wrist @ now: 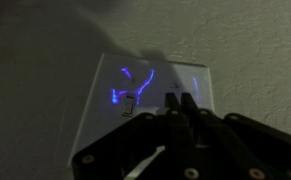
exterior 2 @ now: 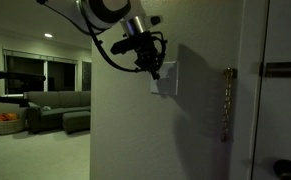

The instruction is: Turn on the left light switch

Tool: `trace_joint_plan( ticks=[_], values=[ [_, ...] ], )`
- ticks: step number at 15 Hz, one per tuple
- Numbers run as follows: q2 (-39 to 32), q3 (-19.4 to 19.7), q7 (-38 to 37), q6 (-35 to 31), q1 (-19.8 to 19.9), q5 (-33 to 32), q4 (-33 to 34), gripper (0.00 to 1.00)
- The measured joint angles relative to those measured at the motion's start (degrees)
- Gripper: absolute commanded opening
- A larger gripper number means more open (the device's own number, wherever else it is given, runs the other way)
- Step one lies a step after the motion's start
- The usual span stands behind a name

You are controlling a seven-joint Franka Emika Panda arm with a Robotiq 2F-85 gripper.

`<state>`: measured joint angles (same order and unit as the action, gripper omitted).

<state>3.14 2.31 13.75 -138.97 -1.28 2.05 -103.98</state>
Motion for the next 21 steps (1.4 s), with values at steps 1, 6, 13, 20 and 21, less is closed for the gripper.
trace_joint_plan(
  ticks=[1,6,13,20,21],
  values=[
    [0.02,-0.01,0.07,0.00,0.00,0.00,0.22,0.07],
    [-0.01,-0.02,0.84,0.08,0.00,-0.05,0.39,0.07],
    [4.41,-0.02,2.06,3.94,0.00,-0.05,-0.10,0.66],
    [11.99,0.88,2.79,13.85,-0.01,0.70,-7.50,1.00],
    [12.45,1.02,2.95,15.22,-0.01,1.25,-8.85,1.00]
  ],
)
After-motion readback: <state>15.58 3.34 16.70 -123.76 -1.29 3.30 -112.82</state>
